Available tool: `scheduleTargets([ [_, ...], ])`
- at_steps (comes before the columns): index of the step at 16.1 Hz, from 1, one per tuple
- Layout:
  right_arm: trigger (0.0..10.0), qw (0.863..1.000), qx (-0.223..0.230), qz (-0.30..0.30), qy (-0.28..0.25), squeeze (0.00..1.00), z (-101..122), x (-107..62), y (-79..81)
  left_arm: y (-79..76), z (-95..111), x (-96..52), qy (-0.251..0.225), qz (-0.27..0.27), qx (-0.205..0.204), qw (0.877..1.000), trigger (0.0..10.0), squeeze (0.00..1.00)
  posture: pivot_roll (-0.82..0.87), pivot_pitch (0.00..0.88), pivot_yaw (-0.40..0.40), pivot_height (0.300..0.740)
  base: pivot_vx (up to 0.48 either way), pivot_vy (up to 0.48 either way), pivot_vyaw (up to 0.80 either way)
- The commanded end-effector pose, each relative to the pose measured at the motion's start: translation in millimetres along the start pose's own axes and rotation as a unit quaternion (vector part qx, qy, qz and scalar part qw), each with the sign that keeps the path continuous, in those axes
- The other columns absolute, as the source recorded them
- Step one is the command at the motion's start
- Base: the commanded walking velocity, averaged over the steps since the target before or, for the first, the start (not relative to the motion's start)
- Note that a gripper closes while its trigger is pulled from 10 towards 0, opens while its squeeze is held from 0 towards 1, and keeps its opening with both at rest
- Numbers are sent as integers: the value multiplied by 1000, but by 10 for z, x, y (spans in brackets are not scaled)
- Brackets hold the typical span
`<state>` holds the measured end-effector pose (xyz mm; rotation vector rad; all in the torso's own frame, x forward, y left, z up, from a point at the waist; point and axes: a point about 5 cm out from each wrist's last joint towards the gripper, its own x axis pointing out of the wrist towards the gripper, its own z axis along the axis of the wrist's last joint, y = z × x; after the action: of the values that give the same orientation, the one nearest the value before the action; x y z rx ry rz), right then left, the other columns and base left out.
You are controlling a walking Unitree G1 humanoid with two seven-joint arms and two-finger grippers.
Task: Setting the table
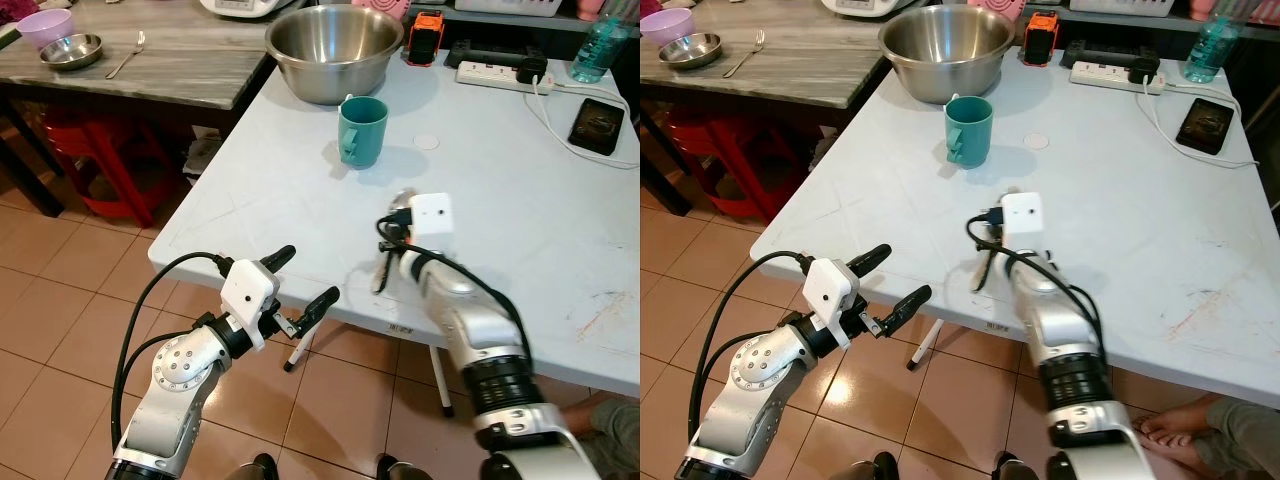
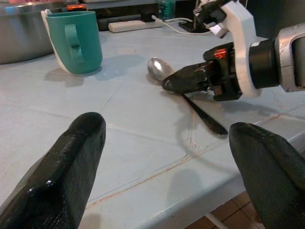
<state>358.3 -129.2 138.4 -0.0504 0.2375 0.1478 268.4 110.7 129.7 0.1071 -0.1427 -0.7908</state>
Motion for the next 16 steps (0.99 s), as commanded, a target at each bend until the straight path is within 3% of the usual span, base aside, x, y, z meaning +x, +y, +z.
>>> scheduleTargets([
  [1,0,996,-6,-17,91,0,-449,-49,-140,7,8,-9,2,-4,4,1000,10000,0,-99,206,65,740,0,0,0],
  [4,0,996,-31,0,82,0,-416,-35,-215,5,3,-8,3,-3,4,1000,10000,0,-100,204,66,740,0,0,0],
  [7,0,995,-86,40,43,0,-284,22,-181,13,0,-8,5,-1,7,1000,10000,0,-98,203,68,740,0,0,0],
  [9,0,995,-99,26,0,0,-115,68,-163,28,-3,-6,6,0,10,1000,10000,0,-89,198,72,740,0,0,0],
  [10,4549,997,-75,15,-25,0,-33,71,-162,32,-4,-6,6,1,11,1000,10000,0,-89,198,72,740,0,0,0],
  [11,10000,997,-43,3,-59,608,73,63,-149,36,-8,-7,6,1,11,1000,10000,0,-89,198,72,740,0,0,0],
  [12,10000,997,-16,5,-81,1000,127,54,-123,40,-15,-10,7,1,11,1000,10000,0,-86,196,71,740,0,0,0],
  [16,10000,988,49,-27,-142,1000,291,-49,35,62,-24,-12,2,-2,12,1000,10000,0,-91,198,77,740,0,0,0],
])
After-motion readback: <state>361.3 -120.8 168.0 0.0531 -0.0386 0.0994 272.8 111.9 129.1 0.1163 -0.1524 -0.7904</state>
